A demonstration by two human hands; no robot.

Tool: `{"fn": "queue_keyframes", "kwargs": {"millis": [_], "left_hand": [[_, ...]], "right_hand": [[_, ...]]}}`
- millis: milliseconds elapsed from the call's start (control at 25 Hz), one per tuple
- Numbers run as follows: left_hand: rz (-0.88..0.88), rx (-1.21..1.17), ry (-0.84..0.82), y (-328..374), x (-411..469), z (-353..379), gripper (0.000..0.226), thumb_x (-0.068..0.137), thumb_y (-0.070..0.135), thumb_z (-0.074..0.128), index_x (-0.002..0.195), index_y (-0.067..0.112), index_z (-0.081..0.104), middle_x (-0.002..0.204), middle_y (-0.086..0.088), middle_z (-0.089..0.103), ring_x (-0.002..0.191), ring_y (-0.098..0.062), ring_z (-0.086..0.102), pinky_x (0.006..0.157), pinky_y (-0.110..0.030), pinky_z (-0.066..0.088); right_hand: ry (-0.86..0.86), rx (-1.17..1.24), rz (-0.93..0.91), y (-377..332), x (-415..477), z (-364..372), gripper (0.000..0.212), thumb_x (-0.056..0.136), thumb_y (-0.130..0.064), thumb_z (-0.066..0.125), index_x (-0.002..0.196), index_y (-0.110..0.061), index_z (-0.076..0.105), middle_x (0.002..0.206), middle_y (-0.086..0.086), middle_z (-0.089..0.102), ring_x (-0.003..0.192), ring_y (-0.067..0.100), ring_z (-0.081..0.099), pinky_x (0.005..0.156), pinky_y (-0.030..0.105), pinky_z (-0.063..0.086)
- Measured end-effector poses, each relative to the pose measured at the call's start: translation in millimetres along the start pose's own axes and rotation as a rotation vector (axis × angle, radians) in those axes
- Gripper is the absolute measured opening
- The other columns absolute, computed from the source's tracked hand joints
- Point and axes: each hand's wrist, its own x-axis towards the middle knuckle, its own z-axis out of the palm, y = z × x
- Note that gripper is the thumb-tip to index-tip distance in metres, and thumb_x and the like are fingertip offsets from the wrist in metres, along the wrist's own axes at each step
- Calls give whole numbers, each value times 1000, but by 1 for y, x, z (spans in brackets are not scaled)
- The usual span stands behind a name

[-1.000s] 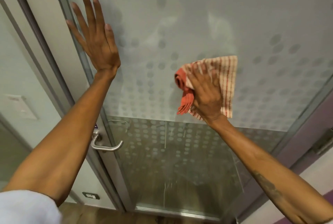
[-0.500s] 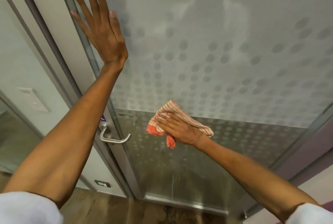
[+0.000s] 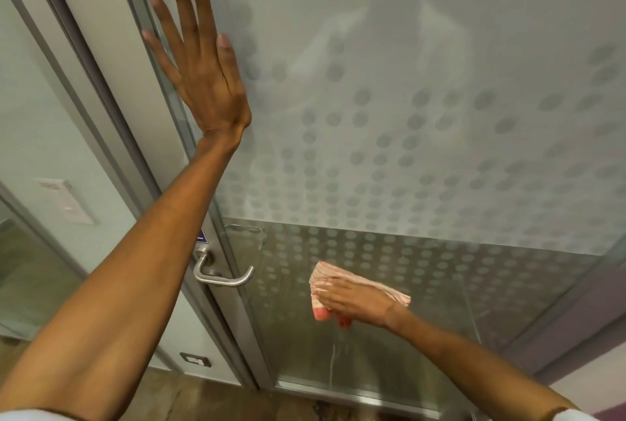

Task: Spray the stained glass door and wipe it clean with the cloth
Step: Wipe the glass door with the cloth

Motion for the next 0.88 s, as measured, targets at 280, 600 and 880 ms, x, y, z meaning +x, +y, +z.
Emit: {"fn": "queue_keyframes", "kwargs": {"millis": [280,600,880], "left_hand": [[-30,8,-14,-2,-1,-9,57,110,37,14,161,14,27,166,-14,27,152,-9,-3,125,-41,-10],[-81,-98,-62,0,-3,-12,65,109,43,4,162,10,22,168,-18,22,156,-46,17,124,-66,8],[-134,-135,-147,0,-4,-10,70,107,47,0,162,8,18,169,-19,17,157,-43,13,124,-67,10]], "right_hand": [[296,-63,384,80,-69,-90,33,100,-8,61,133,-7,64,150,7,52,140,23,49,111,48,43],[525,-279,1003,134,-178,-165,47,96,-7,66,141,-4,56,152,13,48,145,34,41,118,58,31],[990,-4,1417,157,-150,-178,61,86,16,43,144,-1,49,157,3,40,153,17,24,127,42,17]]}}
